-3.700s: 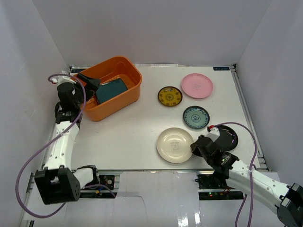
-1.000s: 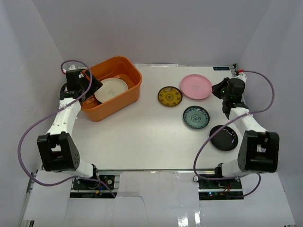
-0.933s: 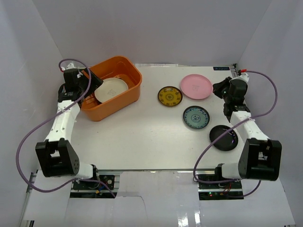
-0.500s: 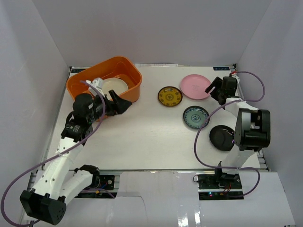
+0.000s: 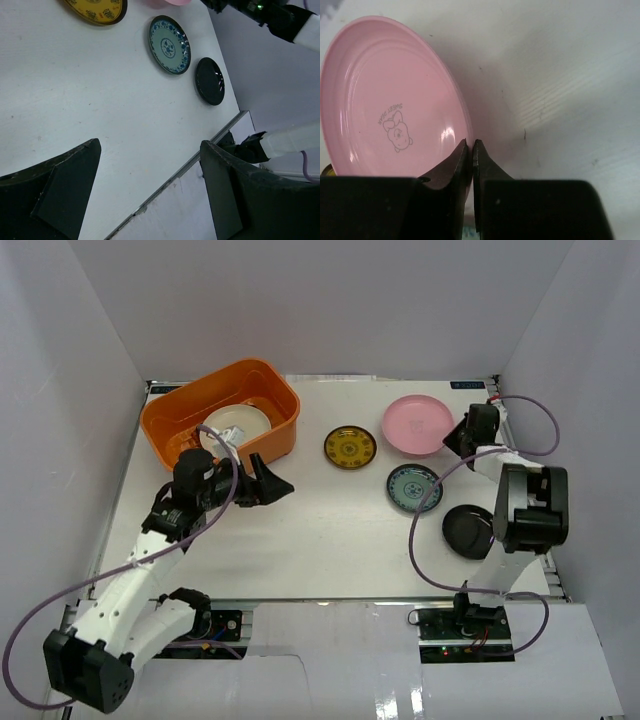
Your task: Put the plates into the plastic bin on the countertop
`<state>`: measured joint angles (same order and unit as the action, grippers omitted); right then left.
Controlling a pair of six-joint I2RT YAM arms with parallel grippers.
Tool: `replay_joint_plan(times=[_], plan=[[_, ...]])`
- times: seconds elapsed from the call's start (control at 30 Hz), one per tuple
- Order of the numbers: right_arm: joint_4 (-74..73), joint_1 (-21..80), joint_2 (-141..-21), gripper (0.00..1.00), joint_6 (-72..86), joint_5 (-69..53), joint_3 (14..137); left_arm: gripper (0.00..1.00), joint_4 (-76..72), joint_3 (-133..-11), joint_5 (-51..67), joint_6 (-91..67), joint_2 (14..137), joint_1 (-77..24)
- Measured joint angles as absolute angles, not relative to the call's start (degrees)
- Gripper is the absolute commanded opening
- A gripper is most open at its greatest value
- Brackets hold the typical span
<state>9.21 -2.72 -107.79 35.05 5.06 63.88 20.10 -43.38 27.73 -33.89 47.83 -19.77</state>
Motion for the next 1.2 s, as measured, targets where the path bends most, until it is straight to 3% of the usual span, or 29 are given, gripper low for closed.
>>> replay_joint_plan(times=[0.3,0.53,0.67,0.7,0.73,0.8,0.83,0.87,0.93,0.97,1.07,1.2], plan=[[16.84,-1.58,-66.96,0.08,33.93,-0.60,44.16,0.91,10.92,-51.11,25.91,-36.56,66.19,-28.47],[12.64,9.82,-50.06,0.08,34.37,-10.61,28.12,0.89,3.64,-57.47,24.29,-38.72,75.00,-34.52],[8.60,12.69,-43.64,0.08,35.35,-15.20,25.91,0.52,2.07,-57.58,22.09,-39.13,77.19,-35.55],[8.40,12.99,-42.15,0.08,35.68,-15.90,25.89,0.25,1.96,-57.52,21.47,-39.24,77.73,-35.70],[8.25,13.26,-40.97,0.08,35.68,-16.27,25.89,0.13,1.85,-57.28,20.86,-39.48,78.15,-35.81],[7.79,13.52,-39.24,0.16,36.03,-16.97,25.78,0.00,2.42,-56.36,18.90,-38.26,78.11,-36.12],[7.40,13.54,-38.59,0.39,36.21,-17.23,25.65,0.00,2.68,-55.94,18.13,-38.09,78.06,-36.34],[7.11,13.58,-38.13,0.55,36.84,-17.58,25.43,0.00,3.38,-55.86,17.26,-37.93,77.95,-36.49],[6.07,13.61,-37.47,0.70,36.95,-18.44,25.34,0.00,6.37,-56.45,14.68,-37.60,77.17,-36.56],[5.69,13.63,-37.19,0.74,36.71,-18.68,25.34,0.00,8.51,-57.49,13.04,-37.19,76.75,-36.36],[3.09,13.63,-35.75,0.75,35.86,-19.11,25.34,0.00,13.67,-63.16,9.39,-35.70,75.35,-33.69],[-0.16,13.63,-31.68,0.73,35.48,-18.94,25.30,0.00,16.64,-72.88,8.97,-35.09,73.93,-20.36]])
